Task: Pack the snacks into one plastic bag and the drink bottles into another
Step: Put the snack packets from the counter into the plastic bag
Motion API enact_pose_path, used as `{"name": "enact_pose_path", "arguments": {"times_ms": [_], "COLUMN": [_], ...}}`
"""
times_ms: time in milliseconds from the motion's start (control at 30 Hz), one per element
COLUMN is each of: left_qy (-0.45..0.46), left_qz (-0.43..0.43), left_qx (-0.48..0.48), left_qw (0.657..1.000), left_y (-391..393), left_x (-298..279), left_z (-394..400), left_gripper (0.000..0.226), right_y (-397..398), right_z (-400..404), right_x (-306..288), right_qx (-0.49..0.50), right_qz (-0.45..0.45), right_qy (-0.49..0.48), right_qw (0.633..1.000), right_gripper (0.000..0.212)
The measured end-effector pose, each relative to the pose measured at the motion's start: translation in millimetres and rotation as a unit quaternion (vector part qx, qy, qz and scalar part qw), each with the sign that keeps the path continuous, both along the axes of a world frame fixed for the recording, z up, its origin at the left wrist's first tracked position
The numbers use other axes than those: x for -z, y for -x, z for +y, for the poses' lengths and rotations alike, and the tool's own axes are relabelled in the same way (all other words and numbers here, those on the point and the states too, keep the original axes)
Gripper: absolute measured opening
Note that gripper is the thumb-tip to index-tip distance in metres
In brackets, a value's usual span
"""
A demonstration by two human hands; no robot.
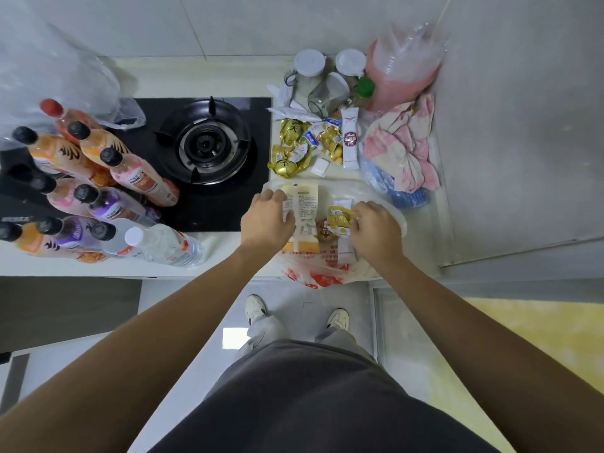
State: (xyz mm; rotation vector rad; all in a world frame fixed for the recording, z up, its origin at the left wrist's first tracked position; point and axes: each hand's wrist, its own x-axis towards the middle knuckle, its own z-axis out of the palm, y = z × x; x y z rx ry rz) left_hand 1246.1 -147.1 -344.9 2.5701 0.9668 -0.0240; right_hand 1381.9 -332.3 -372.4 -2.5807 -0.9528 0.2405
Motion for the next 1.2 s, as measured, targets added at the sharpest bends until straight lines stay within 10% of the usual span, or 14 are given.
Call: {"name": "enact_pose_path", "arguments": {"times_ms": [933, 1200], "left_qy": [-0.053, 0.047], "left_qz": [0.185, 0.085], "left_qx": [0.157, 0.170], "left_qw": [0.969, 0.981], "left_y": [-152, -143], "left_x": [49, 64], "left_z": [113, 125], "left_gripper": [0.060, 0.040], "right_y": [-131, -132], "right_z": [155, 153], "right_x": [52, 58], "right_qx": [0.126, 0.082], "right_qz": [-0.076, -0.050], "right_qy": [0.083, 0.009], "right_qw": [0.986, 0.995], "right_gripper": [0.061, 0.068]}}
